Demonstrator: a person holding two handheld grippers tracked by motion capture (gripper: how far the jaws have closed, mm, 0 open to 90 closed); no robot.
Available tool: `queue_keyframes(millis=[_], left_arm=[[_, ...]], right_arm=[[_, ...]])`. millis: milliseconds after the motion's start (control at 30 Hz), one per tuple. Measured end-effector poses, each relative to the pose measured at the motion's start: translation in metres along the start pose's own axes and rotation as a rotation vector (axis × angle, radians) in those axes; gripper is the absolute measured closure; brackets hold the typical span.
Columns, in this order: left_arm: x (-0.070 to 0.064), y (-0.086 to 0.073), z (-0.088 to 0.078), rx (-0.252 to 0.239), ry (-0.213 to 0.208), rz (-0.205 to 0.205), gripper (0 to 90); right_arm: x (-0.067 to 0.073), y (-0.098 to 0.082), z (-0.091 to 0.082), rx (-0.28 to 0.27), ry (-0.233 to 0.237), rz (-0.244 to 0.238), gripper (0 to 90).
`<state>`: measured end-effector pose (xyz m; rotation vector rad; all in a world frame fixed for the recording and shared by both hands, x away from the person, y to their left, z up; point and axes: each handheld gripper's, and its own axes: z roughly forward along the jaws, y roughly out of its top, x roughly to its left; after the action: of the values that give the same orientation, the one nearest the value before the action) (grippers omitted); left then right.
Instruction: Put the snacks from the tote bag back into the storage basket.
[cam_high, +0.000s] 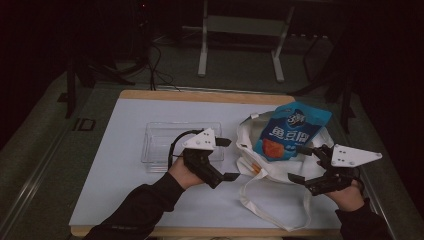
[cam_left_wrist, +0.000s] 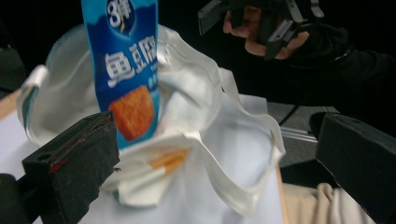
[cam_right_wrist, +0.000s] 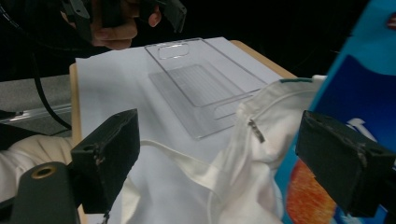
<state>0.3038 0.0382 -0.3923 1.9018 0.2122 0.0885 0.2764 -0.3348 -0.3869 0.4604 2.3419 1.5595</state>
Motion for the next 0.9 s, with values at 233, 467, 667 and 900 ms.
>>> queue_keyframes(millis=[233, 467, 667, 900], left_arm=[[0.020, 0.014, 0.028, -0.015, -0.001, 0.029, 0.0], [0.038, 0.020, 0.053, 0.002, 0.004, 0.051, 0.0], [0.051, 0.023, 0.070, -0.004, -0.001, 0.044, 0.0], [0.066, 0.026, 0.098, 0.012, 0.004, 0.036, 1.0]], right_arm=[[-0.015, -0.001, -0.011, -0.009, -0.036, 0.008, 14.4], [-0.032, -0.007, -0.019, -0.008, -0.081, 0.016, 14.9], [-0.044, -0.017, -0.027, 0.000, -0.119, 0.029, 15.9], [-0.060, -0.031, -0.035, 0.017, -0.169, 0.072, 16.1]])
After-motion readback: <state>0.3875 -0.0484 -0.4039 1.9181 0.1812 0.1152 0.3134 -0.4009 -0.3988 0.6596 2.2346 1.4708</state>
